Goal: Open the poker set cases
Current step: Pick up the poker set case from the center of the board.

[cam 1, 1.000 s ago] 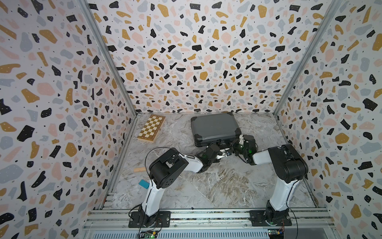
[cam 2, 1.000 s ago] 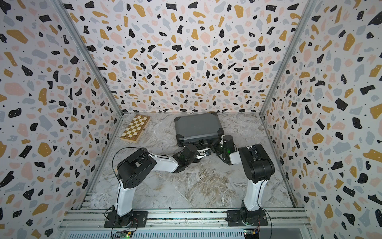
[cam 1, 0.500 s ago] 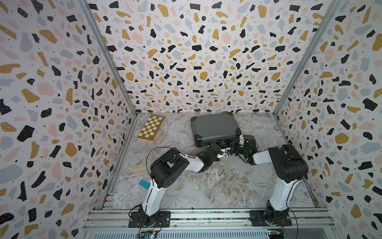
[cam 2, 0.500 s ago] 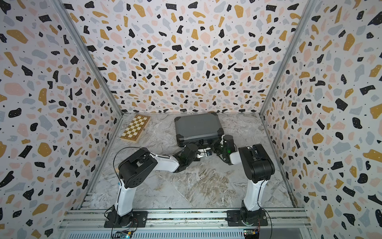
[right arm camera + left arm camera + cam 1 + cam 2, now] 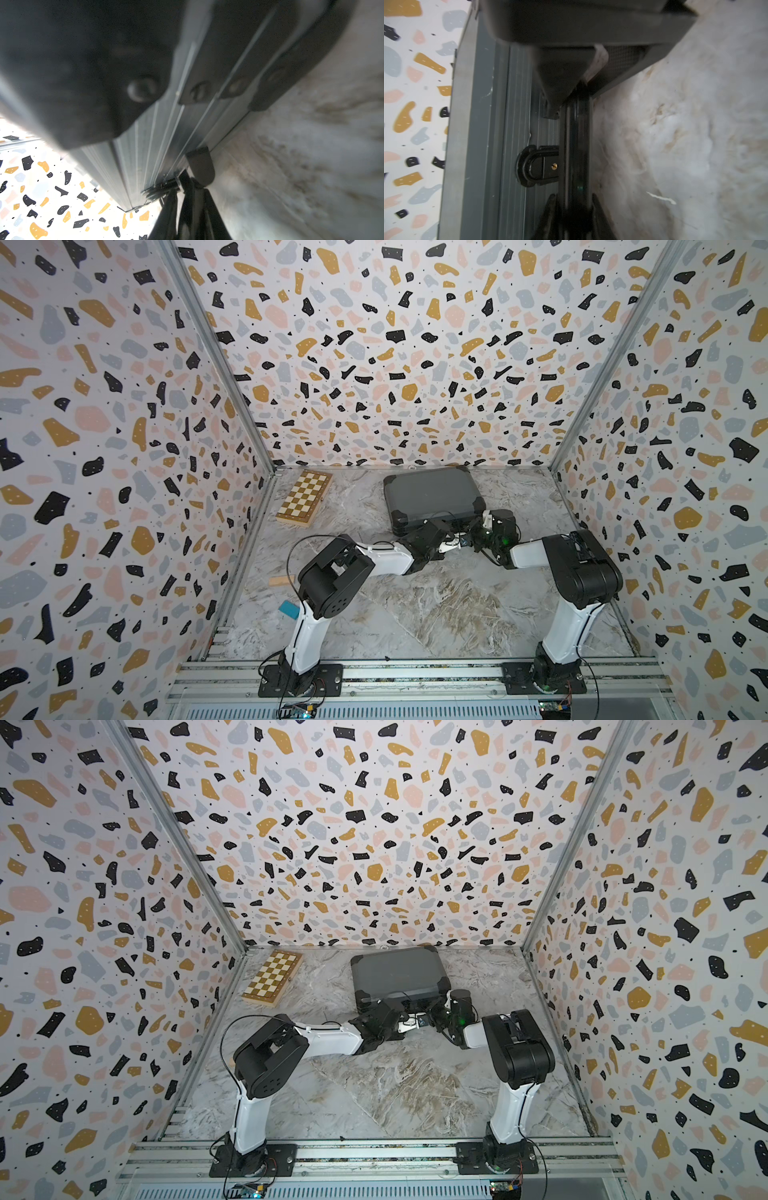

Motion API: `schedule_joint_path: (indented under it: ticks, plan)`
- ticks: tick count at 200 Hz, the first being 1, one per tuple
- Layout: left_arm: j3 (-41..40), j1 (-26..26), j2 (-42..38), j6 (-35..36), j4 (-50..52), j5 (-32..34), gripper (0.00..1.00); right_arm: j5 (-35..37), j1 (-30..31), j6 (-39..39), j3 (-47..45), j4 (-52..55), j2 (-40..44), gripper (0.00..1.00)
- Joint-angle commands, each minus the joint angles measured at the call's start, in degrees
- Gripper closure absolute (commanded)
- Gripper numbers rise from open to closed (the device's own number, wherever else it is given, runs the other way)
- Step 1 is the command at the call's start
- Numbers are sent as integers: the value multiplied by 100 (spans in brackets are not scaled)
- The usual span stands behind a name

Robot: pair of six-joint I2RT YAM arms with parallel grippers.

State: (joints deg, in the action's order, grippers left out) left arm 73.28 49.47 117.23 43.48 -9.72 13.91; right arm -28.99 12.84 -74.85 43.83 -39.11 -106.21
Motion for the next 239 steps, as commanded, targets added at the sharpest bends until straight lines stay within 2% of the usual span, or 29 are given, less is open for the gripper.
schedule_joint_path:
  ticks: [1, 55, 82, 103, 115, 161, 197, 239]
  plan:
    - [278, 36, -586, -1169, 939, -144, 100, -504, -79, 399, 293, -323, 663, 78]
    - [520, 39, -881, -1688, 1208, -214, 100, -458, -328, 815, 173, 497, 1282, 50]
    - [827, 32, -998, -2121, 1593, -271, 100, -451, -723, 1212, -140, 1056, 1801, 44]
    - [1209, 36, -1035, -2598, 1973, -312, 100, -350, -910, 1636, -457, 1439, 2313, 44]
    - [1392, 34, -1071, -2869, 2184, -424, 100, -292, -915, 1774, -642, 1499, 2588, 48]
    - [2070, 30, -1213, -3931, 2615, -509, 100, -181, -915, 1698, -1295, 1236, 3205, 58]
    - [2553, 28, -1292, -4581, 2868, -531, 100, -221, -792, 1020, -1771, 62, 2941, 65]
    - [2692, -34, -1438, -4999, 2793, -653, 100, -67, -284, 507, -1866, -1083, 2264, 64]
